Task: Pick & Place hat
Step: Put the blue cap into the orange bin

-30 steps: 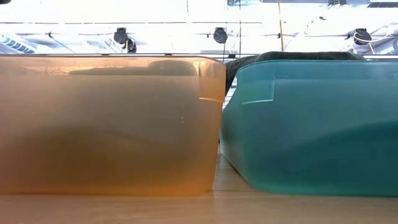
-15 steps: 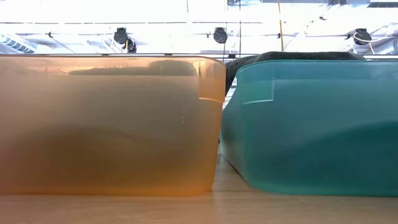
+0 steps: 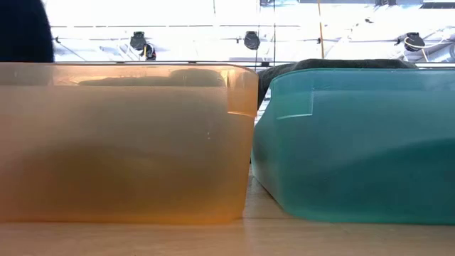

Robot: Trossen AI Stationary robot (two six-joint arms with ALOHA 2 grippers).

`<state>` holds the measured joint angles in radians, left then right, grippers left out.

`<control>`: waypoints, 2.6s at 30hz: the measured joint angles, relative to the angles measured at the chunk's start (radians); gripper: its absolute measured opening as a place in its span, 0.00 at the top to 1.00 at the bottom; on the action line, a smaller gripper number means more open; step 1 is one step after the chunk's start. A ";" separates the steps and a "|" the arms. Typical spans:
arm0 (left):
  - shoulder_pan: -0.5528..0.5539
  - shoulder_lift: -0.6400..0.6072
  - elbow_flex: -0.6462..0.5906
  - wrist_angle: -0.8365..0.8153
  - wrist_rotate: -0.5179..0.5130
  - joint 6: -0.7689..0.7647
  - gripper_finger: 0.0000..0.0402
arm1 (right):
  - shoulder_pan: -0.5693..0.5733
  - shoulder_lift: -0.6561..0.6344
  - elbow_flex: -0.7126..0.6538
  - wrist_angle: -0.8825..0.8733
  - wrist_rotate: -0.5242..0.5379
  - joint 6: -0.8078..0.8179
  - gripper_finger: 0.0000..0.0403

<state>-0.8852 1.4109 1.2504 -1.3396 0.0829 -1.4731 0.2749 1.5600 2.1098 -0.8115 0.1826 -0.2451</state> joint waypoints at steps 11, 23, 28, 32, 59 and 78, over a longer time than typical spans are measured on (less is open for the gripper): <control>0.005 -0.219 0.143 -0.001 -0.310 0.111 0.99 | -0.021 0.000 0.000 0.022 0.049 0.282 0.38; 0.181 -0.256 0.346 0.133 -0.433 0.711 0.99 | -0.089 0.000 0.000 0.147 -0.001 0.346 0.20; 0.267 -0.256 0.386 0.285 -0.463 0.953 0.99 | -0.115 -0.002 -0.061 0.314 -0.004 0.373 0.22; 0.331 -0.256 0.417 0.449 -0.513 1.125 0.99 | -0.133 0.001 -0.114 0.379 -0.005 0.424 0.23; 0.515 -0.092 0.428 1.521 -0.740 2.149 0.99 | -0.135 0.000 -0.208 0.734 0.039 0.675 0.24; 0.550 0.044 0.427 1.786 -0.710 2.283 0.99 | -0.136 0.000 -0.360 1.146 -0.056 0.703 0.60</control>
<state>-0.3356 1.4548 1.6775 0.4462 -0.6273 0.8097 0.1387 1.5597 1.7502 0.3347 0.1271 0.4578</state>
